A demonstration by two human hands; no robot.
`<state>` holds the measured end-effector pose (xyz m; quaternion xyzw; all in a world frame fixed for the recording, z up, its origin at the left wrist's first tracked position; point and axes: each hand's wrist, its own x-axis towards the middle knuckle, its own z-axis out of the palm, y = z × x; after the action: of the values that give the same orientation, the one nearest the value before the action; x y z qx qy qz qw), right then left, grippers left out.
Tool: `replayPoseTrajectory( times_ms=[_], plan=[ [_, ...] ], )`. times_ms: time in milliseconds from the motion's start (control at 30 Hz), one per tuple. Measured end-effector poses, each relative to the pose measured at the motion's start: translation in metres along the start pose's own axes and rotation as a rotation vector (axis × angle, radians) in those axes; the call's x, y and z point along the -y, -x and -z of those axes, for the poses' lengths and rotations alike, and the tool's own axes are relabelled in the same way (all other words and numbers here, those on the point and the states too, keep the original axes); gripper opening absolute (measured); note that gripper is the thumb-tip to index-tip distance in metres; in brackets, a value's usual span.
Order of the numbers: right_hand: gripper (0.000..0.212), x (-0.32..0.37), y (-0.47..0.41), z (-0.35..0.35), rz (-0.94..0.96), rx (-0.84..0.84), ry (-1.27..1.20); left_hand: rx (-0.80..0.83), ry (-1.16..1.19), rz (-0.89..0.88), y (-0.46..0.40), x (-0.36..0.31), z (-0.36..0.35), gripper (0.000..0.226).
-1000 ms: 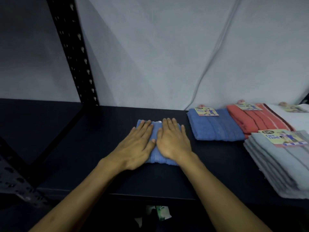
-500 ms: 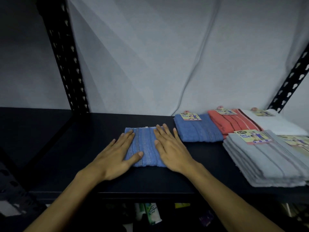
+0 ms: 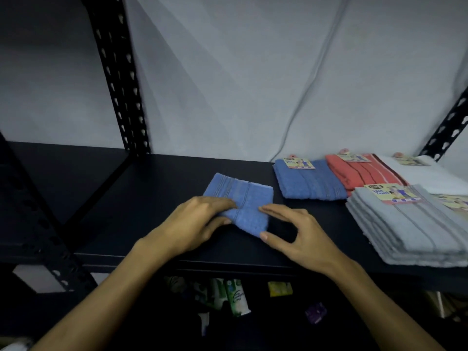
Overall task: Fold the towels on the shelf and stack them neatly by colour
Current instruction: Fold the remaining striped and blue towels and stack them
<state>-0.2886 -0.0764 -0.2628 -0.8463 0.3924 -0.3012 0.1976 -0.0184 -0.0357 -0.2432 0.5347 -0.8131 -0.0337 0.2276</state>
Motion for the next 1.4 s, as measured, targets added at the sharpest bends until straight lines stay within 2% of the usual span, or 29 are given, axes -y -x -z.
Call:
replayPoseTrajectory(
  times_ms=[67,133,200,267,367,500,600,700,800,933,1000,1033,1133,1167,1233,1300,1400],
  plan=[
    [0.069,0.001,0.002,0.005,0.026,0.044,0.069,0.001,0.106,-0.007,-0.003,-0.002,0.01,0.021],
    [0.072,0.004,-0.005,0.008,0.091,0.026,0.073,-0.072,0.282,0.001,-0.009,-0.006,0.023,0.012],
    [0.053,0.007,-0.016,0.014,0.113,-0.053,-0.046,-0.108,0.488,0.035,-0.015,-0.005,0.041,0.016],
    [0.029,0.013,-0.025,0.029,0.06,-0.088,-0.278,-0.048,0.687,0.096,-0.015,-0.002,0.055,0.02],
    [0.022,0.031,-0.039,0.056,0.036,-0.103,-0.438,0.024,0.877,0.145,-0.015,-0.009,0.07,0.028],
    [0.031,0.054,-0.068,0.082,0.007,-0.025,-0.569,-0.268,0.633,0.098,-0.027,-0.031,0.087,0.043],
    [0.049,0.057,-0.098,0.097,-0.113,0.152,-0.654,-0.338,0.475,0.177,-0.03,-0.036,0.082,0.023],
    [0.056,0.048,-0.137,0.086,-0.154,0.286,-0.36,-0.295,0.42,0.299,-0.021,-0.038,0.059,0.015],
    [0.045,0.049,-0.166,0.049,-0.092,0.429,-0.068,-0.212,0.473,0.48,-0.006,-0.043,0.028,0.019],
    [0.041,0.057,-0.181,-0.007,-0.01,0.53,0.184,-0.112,-0.071,0.592,0.006,-0.037,0.004,0.025],
    [0.042,0.059,-0.173,-0.018,0.01,0.497,0.306,-0.096,-0.11,0.611,0.009,-0.036,0.008,0.022],
    [0.04,0.056,-0.165,-0.018,0.013,0.425,0.352,-0.111,-0.098,0.612,0.008,-0.034,0.012,0.021],
    [0.028,0.042,-0.122,-0.013,-0.069,0.019,0.28,-0.234,0.055,0.595,-0.014,-0.026,0.013,0.026],
    [0.028,0.039,-0.105,-0.015,-0.087,-0.058,0.247,-0.249,0.141,0.566,-0.026,-0.026,0.008,0.028],
    [0.039,0.034,-0.08,-0.026,-0.117,0.027,0.286,-0.186,0.253,0.472,-0.044,-0.03,-0.013,0.029],
    [0.053,0.024,-0.064,-0.038,-0.188,0.185,0.358,-0.04,0.153,0.422,-0.048,-0.032,-0.04,0.039],
    [0.056,0.008,-0.051,-0.031,-0.258,0.197,0.281,0.076,0.014,0.456,-0.04,-0.025,-0.052,0.056]
  ],
)
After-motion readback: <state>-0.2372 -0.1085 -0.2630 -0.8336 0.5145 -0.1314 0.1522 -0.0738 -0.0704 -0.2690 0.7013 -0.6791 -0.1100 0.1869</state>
